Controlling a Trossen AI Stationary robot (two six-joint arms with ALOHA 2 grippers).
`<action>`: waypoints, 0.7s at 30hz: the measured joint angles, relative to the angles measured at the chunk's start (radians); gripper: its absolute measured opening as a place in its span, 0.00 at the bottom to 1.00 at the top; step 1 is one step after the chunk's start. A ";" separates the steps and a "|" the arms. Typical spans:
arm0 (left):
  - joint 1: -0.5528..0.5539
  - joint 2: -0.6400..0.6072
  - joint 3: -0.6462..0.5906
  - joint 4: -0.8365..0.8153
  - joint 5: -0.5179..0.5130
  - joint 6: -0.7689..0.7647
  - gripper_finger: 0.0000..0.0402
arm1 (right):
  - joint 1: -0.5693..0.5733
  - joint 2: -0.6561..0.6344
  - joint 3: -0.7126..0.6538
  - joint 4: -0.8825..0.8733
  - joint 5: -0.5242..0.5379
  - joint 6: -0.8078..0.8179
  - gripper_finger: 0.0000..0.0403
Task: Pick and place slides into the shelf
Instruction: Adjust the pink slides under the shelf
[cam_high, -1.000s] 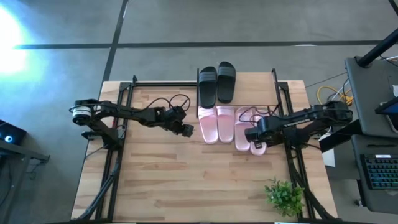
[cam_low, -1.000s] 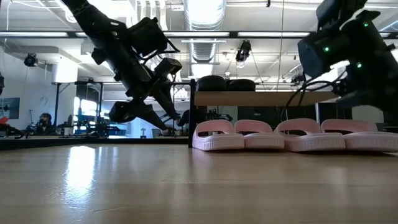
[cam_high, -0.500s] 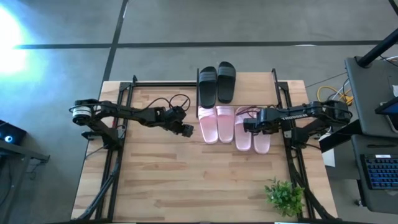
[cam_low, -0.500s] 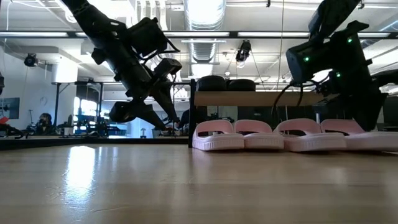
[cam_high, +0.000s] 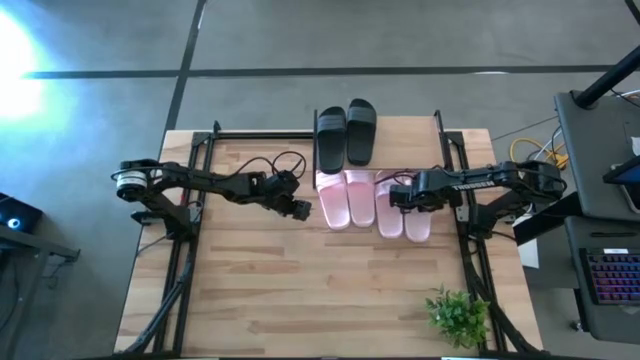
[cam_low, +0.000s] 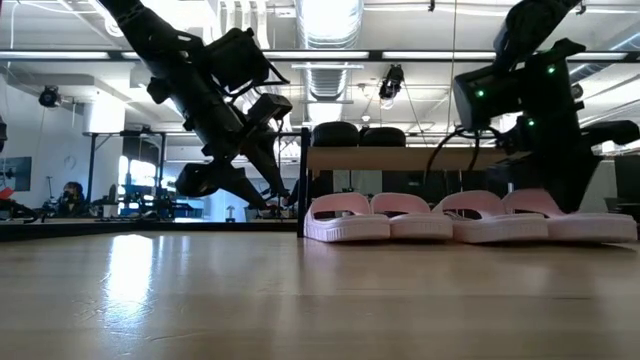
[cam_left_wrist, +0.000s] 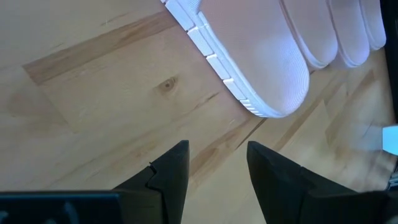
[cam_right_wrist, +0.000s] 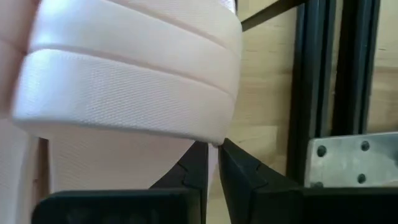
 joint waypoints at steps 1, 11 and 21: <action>0.000 0.000 0.000 0.000 0.003 0.001 0.37 | 0.000 0.000 0.002 -0.012 -0.006 0.001 0.07; 0.000 0.000 0.000 -0.001 0.005 0.002 0.37 | 0.087 -0.056 0.003 -0.055 -0.157 0.007 0.07; 0.000 0.005 0.003 0.030 -0.083 -0.030 0.37 | 0.255 -0.207 0.003 -0.039 -0.195 0.054 0.07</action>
